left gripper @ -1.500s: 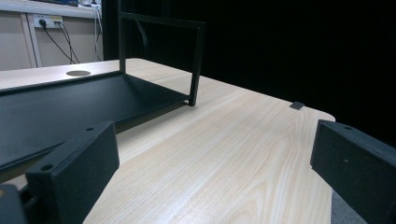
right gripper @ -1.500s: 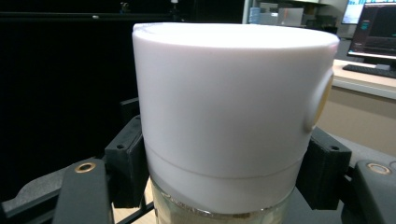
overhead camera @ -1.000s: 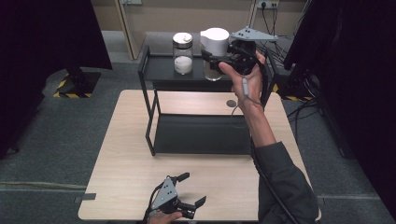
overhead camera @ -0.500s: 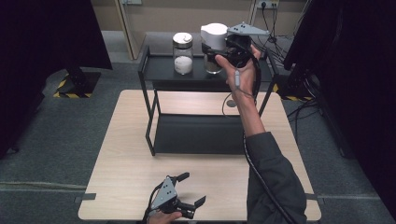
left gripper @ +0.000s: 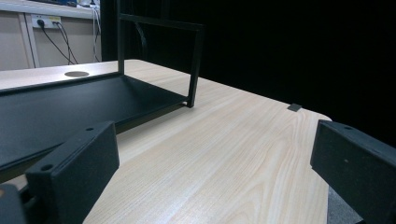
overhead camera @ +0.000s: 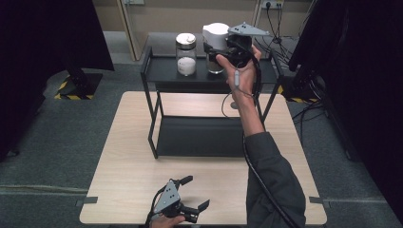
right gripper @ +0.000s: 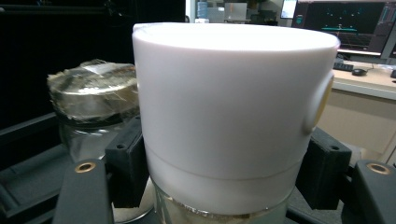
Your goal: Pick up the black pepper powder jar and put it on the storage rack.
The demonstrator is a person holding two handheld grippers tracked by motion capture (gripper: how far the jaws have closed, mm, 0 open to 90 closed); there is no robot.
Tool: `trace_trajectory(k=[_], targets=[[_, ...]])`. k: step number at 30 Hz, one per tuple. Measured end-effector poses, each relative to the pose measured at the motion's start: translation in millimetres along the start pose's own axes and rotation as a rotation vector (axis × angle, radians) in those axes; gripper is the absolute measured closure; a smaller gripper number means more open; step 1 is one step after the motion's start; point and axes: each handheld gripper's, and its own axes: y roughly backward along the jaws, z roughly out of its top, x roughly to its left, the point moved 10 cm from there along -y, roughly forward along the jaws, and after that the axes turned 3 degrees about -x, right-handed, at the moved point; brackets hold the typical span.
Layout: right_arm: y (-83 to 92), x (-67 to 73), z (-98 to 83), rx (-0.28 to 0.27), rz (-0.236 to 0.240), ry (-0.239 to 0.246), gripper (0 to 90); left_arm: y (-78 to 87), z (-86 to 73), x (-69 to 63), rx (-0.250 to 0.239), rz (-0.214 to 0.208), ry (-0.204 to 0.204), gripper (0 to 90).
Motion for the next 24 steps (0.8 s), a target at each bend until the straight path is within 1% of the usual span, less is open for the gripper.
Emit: trace_trajectory(k=[6,14,18,19,21,24], targets=[[-3.1,-1.5,-4.1,0.01,-0.007,-0.003,30.9,0.1,0.0,-0.1,-0.001,-0.001,-0.001,0.4],[-3.6,-3.2,-6.5,-0.003,-0.011,-0.007,30.8,0.0,-0.1,-0.5,0.0,-0.001,-0.002,0.4],[-3.3,-3.7,-6.5,0.0,-0.007,0.0,30.6,-0.1,-0.2,-0.6,0.001,-0.002,-0.003,0.4],[-3.2,-3.8,-6.3,0.001,-0.005,0.002,28.9,-0.1,-0.3,-0.6,0.0,-0.002,-0.002,0.4],[-2.8,-3.6,-5.8,0.006,-0.012,0.002,18.8,0.0,-0.2,-0.7,-0.001,-0.002,-0.002,0.4],[-0.1,-3.5,-6.3,0.006,-0.028,-0.026,11.0,-0.1,-0.4,-0.6,0.001,-0.002,-0.004,0.4]])
